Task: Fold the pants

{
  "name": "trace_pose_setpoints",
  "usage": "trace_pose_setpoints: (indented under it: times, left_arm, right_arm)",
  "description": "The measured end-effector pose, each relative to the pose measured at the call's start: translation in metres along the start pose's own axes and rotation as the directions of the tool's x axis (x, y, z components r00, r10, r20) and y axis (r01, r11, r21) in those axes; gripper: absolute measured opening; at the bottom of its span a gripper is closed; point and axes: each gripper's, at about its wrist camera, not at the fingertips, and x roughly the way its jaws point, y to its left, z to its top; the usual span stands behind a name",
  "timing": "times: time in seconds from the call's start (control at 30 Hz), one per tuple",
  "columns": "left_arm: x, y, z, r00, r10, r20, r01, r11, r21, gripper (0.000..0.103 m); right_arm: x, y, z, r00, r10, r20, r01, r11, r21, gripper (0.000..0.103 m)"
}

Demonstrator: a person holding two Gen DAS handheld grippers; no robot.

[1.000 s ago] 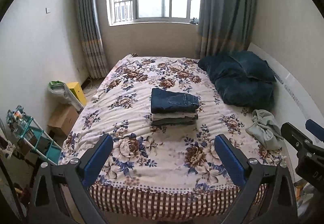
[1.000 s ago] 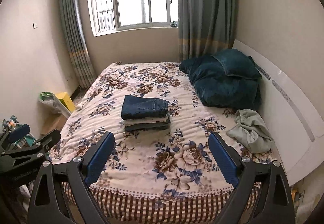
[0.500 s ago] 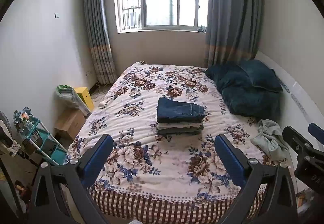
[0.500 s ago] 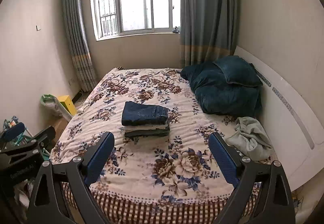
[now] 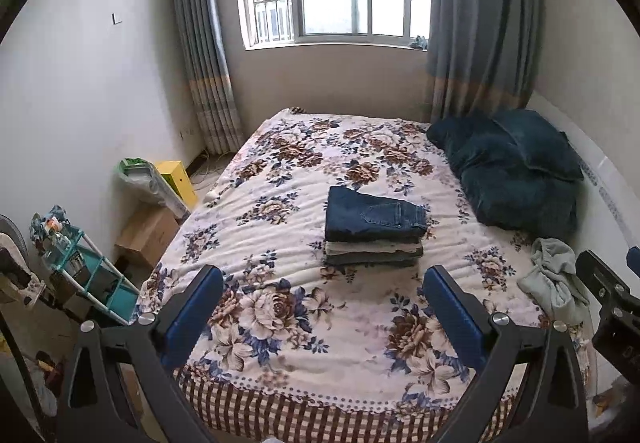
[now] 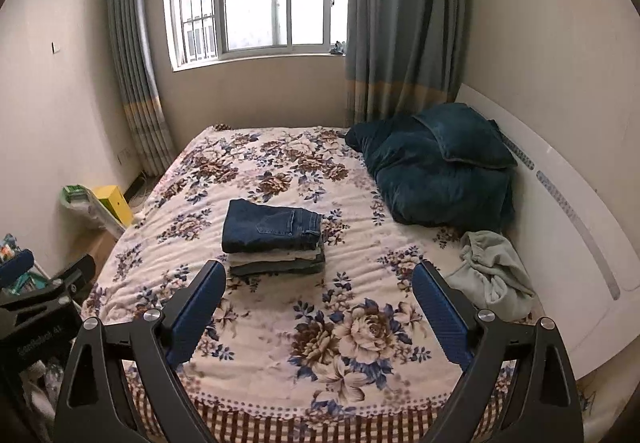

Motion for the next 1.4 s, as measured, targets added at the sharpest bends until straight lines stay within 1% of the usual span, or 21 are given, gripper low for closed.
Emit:
trace_pose_setpoints:
  times: [0.17, 0.33, 0.5, 0.77, 0.9, 1.4]
  left_arm:
    - [0.008, 0.002, 0.005, 1.0, 0.014, -0.002, -0.014, 1.0, 0.013, 0.103]
    - [0.011, 0.002, 0.008, 1.0, 0.006, 0.001, -0.006, 1.0, 0.013, 0.103]
    - [0.015, 0.004, 0.009, 1.0, -0.009, 0.004, 0.009, 1.0, 0.007, 0.103]
    - [0.018, 0.004, 0.007, 1.0, 0.003, 0.001, -0.003, 1.0, 0.01, 0.103]
    - [0.018, 0.006, 0.006, 1.0, -0.005, -0.001, 0.005, 1.0, 0.004, 0.103]
    - [0.015, 0.005, 0.006, 1.0, -0.007, 0.003, 0.007, 1.0, 0.003, 0.103]
  right_arm:
    - [0.014, 0.006, 0.001, 1.0, 0.0, -0.017, 0.0, 1.0, -0.005, 0.096]
    - [0.023, 0.006, 0.003, 1.0, 0.0, -0.025, 0.0, 1.0, -0.003, 0.096]
    - [0.024, 0.007, 0.0, 1.0, 0.001, -0.021, -0.001, 1.0, 0.001, 0.096]
    - [0.027, 0.009, -0.006, 1.0, 0.002, -0.022, -0.002, 1.0, -0.001, 0.096]
    - [0.029, 0.008, -0.01, 1.0, 0.005, -0.023, -0.005, 1.0, -0.007, 0.096]
    - [0.032, 0.008, -0.009, 1.0, 0.016, -0.025, -0.016, 1.0, -0.015, 0.096]
